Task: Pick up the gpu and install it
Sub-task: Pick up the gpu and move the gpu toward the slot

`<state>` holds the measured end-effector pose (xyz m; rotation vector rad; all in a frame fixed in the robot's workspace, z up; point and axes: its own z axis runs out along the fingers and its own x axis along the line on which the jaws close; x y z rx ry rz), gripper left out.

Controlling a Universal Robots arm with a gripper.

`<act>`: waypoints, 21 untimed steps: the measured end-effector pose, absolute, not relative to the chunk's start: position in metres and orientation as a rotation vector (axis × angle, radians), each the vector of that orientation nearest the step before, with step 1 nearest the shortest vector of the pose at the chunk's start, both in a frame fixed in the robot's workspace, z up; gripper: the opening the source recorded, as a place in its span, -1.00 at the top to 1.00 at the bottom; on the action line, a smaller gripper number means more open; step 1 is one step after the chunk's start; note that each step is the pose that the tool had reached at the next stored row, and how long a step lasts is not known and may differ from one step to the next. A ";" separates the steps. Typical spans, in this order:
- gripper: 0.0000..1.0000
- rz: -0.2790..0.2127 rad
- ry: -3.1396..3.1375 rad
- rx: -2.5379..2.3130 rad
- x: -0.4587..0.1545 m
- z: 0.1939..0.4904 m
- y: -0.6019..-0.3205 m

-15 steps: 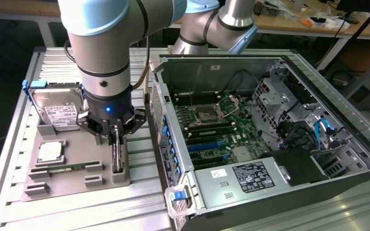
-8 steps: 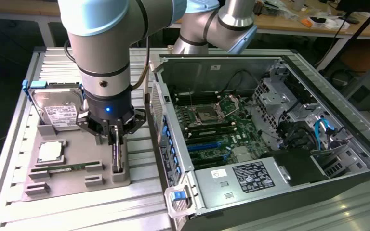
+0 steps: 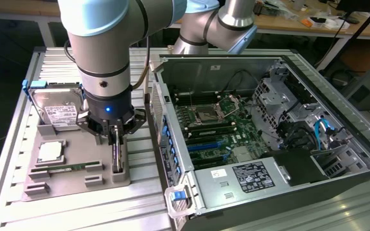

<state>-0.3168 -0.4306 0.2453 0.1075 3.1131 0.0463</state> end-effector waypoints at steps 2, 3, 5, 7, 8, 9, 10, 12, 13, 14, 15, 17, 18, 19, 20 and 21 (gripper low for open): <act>0.47 0.046 3.113 0.108 -0.317 0.246 -0.431; 0.47 0.046 3.113 0.108 -0.317 0.247 -0.431; 0.47 0.046 3.113 0.108 -0.317 0.250 -0.431; 0.47 0.046 3.113 0.108 -0.317 0.254 -0.431; 0.47 0.046 3.113 0.108 -0.317 0.257 -0.431; 0.47 0.046 3.113 0.108 -0.317 0.261 -0.431; 0.47 0.046 3.113 0.108 -0.317 0.263 -0.431; 0.47 0.046 3.113 0.108 -0.317 0.268 -0.431; 0.47 0.046 3.113 0.108 -0.317 0.270 -0.431; 0.47 0.046 3.113 0.108 -0.317 0.273 -0.431; 0.47 0.046 3.113 0.108 -0.317 0.275 -0.431; 0.47 0.046 3.113 0.108 -0.317 0.281 -0.431; 0.47 0.046 3.113 0.108 -0.317 0.284 -0.431; 0.47 0.046 3.113 0.108 -0.317 0.287 -0.431; 0.47 0.046 3.113 0.108 -0.317 0.291 -0.431; 0.47 0.046 3.113 0.108 -0.317 0.295 -0.431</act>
